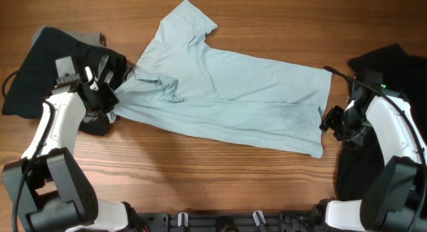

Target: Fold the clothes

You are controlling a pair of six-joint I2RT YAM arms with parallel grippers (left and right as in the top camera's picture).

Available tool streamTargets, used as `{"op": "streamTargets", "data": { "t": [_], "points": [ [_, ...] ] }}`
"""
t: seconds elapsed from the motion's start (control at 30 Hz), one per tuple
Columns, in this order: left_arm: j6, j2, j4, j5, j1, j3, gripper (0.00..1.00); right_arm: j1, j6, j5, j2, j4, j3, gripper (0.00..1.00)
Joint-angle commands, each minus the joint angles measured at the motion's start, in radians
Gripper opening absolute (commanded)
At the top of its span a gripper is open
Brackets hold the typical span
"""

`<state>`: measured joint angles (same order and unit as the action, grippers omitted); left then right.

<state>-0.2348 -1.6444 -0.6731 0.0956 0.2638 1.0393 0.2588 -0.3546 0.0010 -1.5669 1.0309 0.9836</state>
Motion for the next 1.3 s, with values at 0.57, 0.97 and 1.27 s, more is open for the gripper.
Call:
{"op": "streamTargets", "data": {
  "t": [0.57,0.97,1.27],
  "points": [
    [-0.011,0.023,0.005,0.005,0.001,0.022,0.12,0.002,0.145,-0.317,-0.099,-0.361,-0.043,0.47],
    [-0.011,0.023,0.008,0.005,0.001,0.022,0.14,-0.007,0.119,-0.316,-0.165,-0.367,-0.042,0.04],
    [-0.011,0.023,0.008,0.005,0.001,0.022,0.64,0.010,-0.011,-0.254,0.121,-0.069,0.023,0.04]
  ]
}}
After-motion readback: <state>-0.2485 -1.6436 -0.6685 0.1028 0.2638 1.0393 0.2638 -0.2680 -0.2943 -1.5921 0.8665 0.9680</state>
